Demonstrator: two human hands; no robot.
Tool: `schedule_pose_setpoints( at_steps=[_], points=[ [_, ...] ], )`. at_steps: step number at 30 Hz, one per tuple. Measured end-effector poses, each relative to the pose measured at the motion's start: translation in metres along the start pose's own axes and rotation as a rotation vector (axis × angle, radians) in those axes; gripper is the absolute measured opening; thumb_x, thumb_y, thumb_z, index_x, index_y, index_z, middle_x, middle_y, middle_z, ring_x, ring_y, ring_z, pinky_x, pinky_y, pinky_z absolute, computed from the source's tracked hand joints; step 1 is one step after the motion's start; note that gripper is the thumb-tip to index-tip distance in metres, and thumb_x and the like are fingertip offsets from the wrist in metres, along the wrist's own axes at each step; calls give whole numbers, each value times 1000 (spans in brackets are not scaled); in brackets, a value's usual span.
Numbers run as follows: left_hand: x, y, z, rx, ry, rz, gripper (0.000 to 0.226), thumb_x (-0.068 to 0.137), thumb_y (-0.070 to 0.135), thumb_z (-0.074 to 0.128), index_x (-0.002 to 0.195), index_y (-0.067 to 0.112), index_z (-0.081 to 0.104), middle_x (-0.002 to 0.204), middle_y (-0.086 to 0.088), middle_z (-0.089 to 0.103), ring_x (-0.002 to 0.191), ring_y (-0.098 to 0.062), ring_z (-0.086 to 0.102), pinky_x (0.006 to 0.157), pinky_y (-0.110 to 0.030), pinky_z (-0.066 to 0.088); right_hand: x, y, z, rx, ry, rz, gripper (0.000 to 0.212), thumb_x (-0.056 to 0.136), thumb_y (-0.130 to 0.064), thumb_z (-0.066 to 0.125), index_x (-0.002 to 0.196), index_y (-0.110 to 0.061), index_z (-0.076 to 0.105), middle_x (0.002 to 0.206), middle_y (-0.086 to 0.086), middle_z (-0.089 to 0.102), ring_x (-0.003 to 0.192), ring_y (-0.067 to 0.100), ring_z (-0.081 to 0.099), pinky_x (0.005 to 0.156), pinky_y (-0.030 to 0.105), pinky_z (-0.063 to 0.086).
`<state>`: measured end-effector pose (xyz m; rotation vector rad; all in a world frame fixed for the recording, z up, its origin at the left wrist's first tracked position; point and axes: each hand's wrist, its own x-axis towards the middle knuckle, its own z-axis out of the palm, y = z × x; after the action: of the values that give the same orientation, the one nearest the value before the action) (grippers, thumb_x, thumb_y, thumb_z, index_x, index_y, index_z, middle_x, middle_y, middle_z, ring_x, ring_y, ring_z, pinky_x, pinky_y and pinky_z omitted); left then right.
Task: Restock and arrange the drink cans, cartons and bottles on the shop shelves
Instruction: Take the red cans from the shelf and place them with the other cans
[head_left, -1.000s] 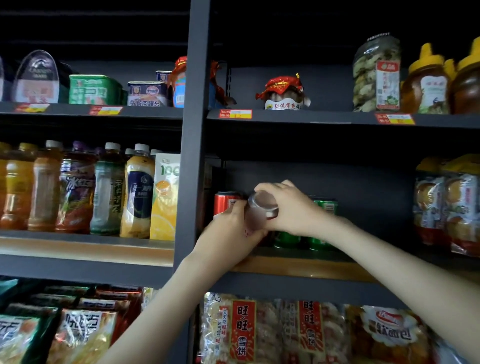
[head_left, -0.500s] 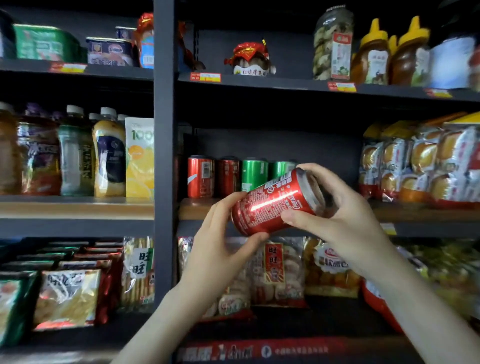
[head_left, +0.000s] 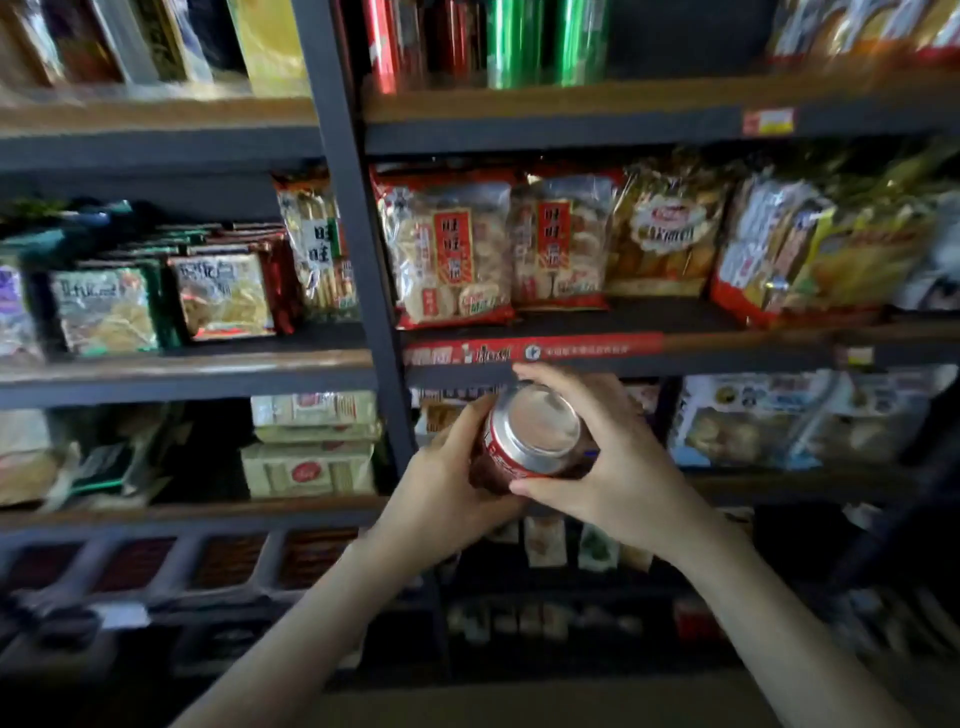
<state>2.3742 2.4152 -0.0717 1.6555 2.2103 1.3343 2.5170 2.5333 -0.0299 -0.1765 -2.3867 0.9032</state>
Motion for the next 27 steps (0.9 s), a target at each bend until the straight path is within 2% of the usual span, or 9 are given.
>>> schedule_pose_setpoints(
  at_steps=[3,6,9,13,18,20,22,24,27],
  points=[
    [-27,-11,6,-107,-30,-3,77,66,41,82,130,41,40,115,29,60,113,4,57,86,-4,42,-19,1,16,164,-102,70,93,74,-31,82,139,-57,21,139,-34,32,133,-13,27,103,2,24],
    [-44,-12,8,-213,-37,1,75,67,36,86,127,42,41,120,40,55,114,13,53,88,-5,41,-32,1,30,283,-182,150,95,73,-35,80,140,-60,16,143,-40,26,136,-14,25,106,7,28],
    [-52,-15,4,-237,-58,7,73,69,40,80,130,40,41,126,36,53,117,9,53,90,-8,43,-37,0,42,306,-150,231,88,71,-26,83,135,-52,29,132,-40,41,127,-14,39,99,6,34],
    [-57,-27,-13,-221,-142,-6,75,71,22,85,128,43,40,121,31,59,114,10,54,86,-7,43,-38,-9,60,299,-56,286,74,66,-28,86,123,-49,43,116,-40,55,112,-14,52,90,7,41],
    [-63,-34,-32,-230,-333,-47,75,71,56,74,132,49,32,125,21,56,113,5,57,91,-20,52,-40,-14,78,679,34,507,56,64,-34,84,116,-33,63,112,-7,71,105,12,67,89,34,54],
    [-66,-41,-40,-233,-396,10,89,70,60,75,141,48,24,139,22,45,126,3,48,103,-22,45,-40,-17,79,897,83,680,51,69,-38,79,116,-27,63,108,2,73,102,22,69,85,41,56],
    [-68,-47,-42,-103,-431,158,106,69,60,77,149,45,9,154,25,21,141,4,25,112,-14,27,-40,-19,79,1145,137,848,54,77,-38,74,124,-17,58,110,12,72,103,31,68,81,46,56],
    [-69,-45,-38,-30,-367,265,104,74,58,72,149,48,1,154,36,4,144,7,11,111,-7,17,-38,-24,81,1324,172,939,56,78,-36,68,127,-10,57,111,21,69,99,36,69,69,44,59],
    [-64,-39,-27,-104,-217,324,88,80,55,66,148,41,13,154,33,11,145,0,18,114,-16,23,-34,-32,80,1384,130,1070,49,82,-37,67,115,-1,62,101,25,70,83,36,72,60,45,61]
  ],
)
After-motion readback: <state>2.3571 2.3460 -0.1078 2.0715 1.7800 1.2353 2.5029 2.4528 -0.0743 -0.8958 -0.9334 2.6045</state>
